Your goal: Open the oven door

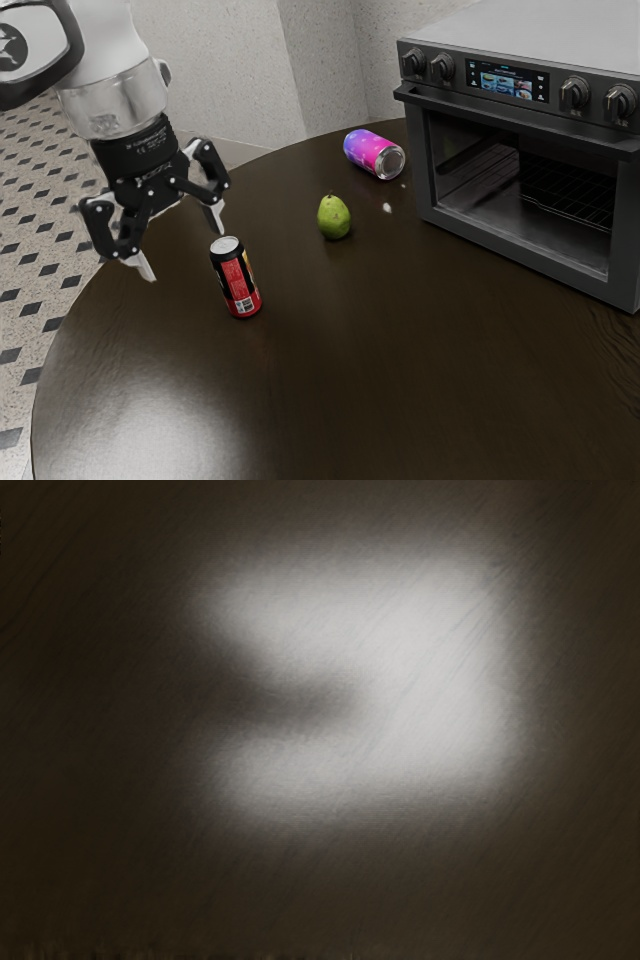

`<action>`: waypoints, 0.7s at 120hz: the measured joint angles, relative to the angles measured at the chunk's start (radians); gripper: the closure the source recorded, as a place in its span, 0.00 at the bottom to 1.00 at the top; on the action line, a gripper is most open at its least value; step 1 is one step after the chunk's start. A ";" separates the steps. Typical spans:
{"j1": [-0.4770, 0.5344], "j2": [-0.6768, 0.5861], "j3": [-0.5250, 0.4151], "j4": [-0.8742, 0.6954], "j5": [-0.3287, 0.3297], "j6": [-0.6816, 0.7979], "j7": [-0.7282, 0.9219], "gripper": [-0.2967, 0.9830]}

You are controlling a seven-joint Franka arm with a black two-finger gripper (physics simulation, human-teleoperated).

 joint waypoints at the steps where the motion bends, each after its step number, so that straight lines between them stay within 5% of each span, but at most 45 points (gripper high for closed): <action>1: -0.001 0.000 0.000 -0.002 -0.001 0.004 -0.012 0.23; 22: -0.028 0.068 -0.107 0.011 0.014 0.138 -0.234 0.23; 47: 0.013 0.352 -0.316 0.422 0.182 0.278 -0.384 0.23; 62: -0.024 0.377 -0.372 0.438 0.279 0.365 -0.428 0.23; 84: 0.006 0.325 -0.380 0.322 0.321 0.482 -0.475 0.23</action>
